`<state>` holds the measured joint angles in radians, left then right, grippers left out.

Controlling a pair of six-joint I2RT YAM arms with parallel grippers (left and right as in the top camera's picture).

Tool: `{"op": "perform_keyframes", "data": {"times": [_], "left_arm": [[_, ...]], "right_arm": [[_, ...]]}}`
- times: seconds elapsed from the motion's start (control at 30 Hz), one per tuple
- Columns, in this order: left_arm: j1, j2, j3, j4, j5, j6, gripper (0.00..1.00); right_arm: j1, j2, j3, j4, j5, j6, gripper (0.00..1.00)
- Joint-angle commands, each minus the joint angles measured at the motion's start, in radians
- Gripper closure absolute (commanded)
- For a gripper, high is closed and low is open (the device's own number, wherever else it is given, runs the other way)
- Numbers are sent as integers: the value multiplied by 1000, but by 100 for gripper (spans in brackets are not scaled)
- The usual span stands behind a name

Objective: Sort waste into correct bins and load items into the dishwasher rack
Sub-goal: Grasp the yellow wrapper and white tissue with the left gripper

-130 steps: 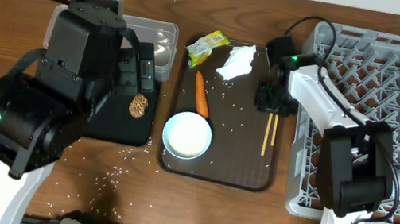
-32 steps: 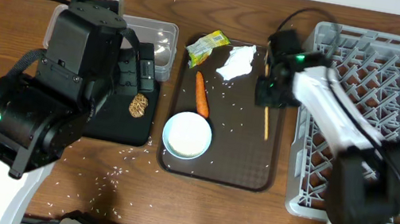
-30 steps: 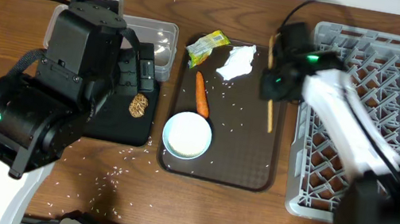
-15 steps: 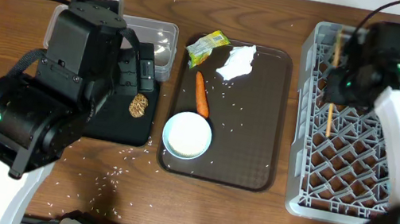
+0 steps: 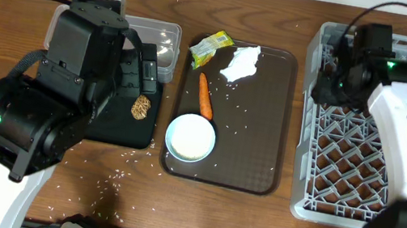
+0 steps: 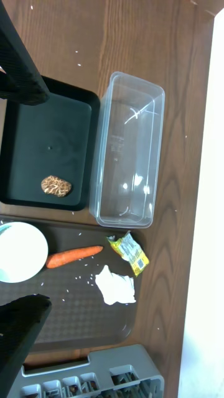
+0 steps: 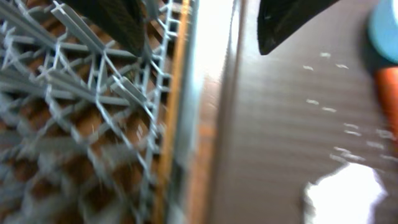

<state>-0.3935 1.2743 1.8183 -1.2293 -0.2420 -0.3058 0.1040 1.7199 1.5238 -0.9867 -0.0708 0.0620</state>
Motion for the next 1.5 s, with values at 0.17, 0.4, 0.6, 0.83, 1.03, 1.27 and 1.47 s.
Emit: {"op": "perform_keyframes", "data": {"times": [0.17,0.4,0.6,0.83,1.03,1.27,1.47], "left_arm": [[5,-1,22,0,172,-9,2],[5,70,0,80,177,136,2],[5,187,-2,231,171,164,2],[4,465,-2,349,172,323,2],[-10,728,-2,464,270,446,1],[-32,945,-2,584,223,531,0],[-31,1029,-2,675,223,531,5]], "right_arm": [[207,-130,29,161,-27,99,42],[209,-158,33,160,161,254,35],[19,-344,34,77,137,311,16],[-177,-526,34,-16,14,277,1],[-185,-566,34,-94,18,273,1],[-185,-556,34,-140,22,262,1],[-185,-555,34,-146,22,262,1]]}}
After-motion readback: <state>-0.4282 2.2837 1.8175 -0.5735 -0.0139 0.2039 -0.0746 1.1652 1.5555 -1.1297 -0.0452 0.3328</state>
